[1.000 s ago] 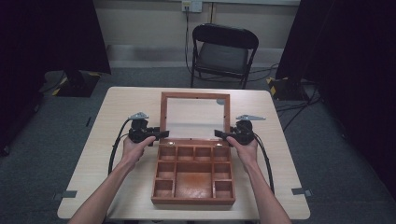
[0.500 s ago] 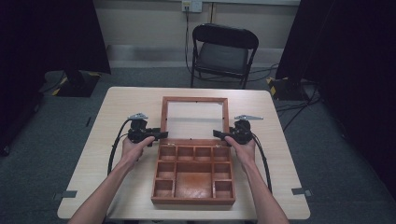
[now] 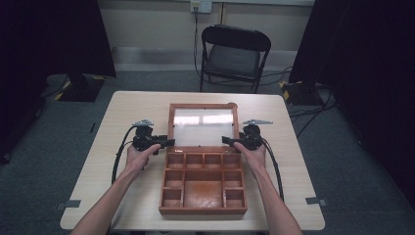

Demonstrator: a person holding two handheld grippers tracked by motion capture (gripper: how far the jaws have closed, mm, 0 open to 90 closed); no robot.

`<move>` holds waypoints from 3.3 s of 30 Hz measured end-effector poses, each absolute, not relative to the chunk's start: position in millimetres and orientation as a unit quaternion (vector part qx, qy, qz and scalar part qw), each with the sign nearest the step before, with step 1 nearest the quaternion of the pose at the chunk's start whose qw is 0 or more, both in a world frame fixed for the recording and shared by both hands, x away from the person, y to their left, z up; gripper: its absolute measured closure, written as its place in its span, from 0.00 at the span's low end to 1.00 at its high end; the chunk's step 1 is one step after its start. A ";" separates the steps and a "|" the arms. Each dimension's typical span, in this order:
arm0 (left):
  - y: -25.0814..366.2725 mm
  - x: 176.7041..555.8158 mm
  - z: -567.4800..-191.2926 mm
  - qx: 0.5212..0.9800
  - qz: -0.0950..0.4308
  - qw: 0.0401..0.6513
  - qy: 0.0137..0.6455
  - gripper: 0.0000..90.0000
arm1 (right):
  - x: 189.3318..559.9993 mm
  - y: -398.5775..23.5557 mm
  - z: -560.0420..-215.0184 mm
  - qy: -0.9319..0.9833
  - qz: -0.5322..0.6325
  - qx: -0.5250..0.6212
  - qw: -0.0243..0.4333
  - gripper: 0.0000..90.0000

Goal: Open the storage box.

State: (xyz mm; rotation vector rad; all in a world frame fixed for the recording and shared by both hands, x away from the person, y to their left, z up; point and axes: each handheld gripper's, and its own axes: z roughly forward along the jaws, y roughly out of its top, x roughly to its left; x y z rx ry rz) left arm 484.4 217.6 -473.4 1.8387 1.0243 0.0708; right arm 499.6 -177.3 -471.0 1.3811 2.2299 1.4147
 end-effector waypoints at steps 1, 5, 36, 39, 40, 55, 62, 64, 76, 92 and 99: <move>218.1 484.9 -474.0 0.759 0.027 0.495 0.423 0.57 | 499.7 -177.2 -471.4 0.745 0.474 0.463 0.079 0.26; 218.9 485.8 -476.2 0.754 0.018 0.496 0.429 0.56 | 501.0 -177.7 -474.5 0.743 0.475 0.465 0.075 0.25; 210.5 486.4 -480.0 0.768 0.041 0.469 0.434 0.45 | 497.3 -185.4 -481.9 0.749 0.444 0.482 0.096 0.20; 211.2 483.7 -478.1 0.768 0.052 0.465 0.437 0.41 | 495.3 -187.8 -480.1 0.749 0.442 0.484 0.096 0.19; 212.0 482.3 -477.0 0.767 0.055 0.465 0.439 0.39 | 494.2 -189.1 -478.8 0.748 0.445 0.483 0.096 0.19; 245.8 453.6 -463.3 0.766 0.072 0.451 0.453 0.32 | 458.4 -229.1 -451.7 0.734 0.458 0.489 0.116 0.17; 261.2 433.9 -461.2 0.772 0.096 0.437 0.451 0.30 | 436.7 -251.4 -446.5 0.733 0.449 0.496 0.118 0.17; 265.5 429.4 -461.4 0.773 0.100 0.430 0.456 0.30 | 429.4 -256.4 -445.7 0.735 0.447 0.496 0.117 0.17; 285.3 401.3 -467.5 0.796 0.129 0.378 0.455 0.30 | 392.4 -277.7 -450.9 0.745 0.405 0.513 0.135 0.18; 283.8 388.3 -491.6 0.811 0.176 0.305 0.467 0.21 | 361.6 -289.2 -489.4 0.766 0.316 0.531 0.176 0.16; 283.9 386.8 -501.8 0.798 0.199 0.347 0.450 0.13 | 358.2 -288.8 -498.9 0.762 0.323 0.514 0.224 0.12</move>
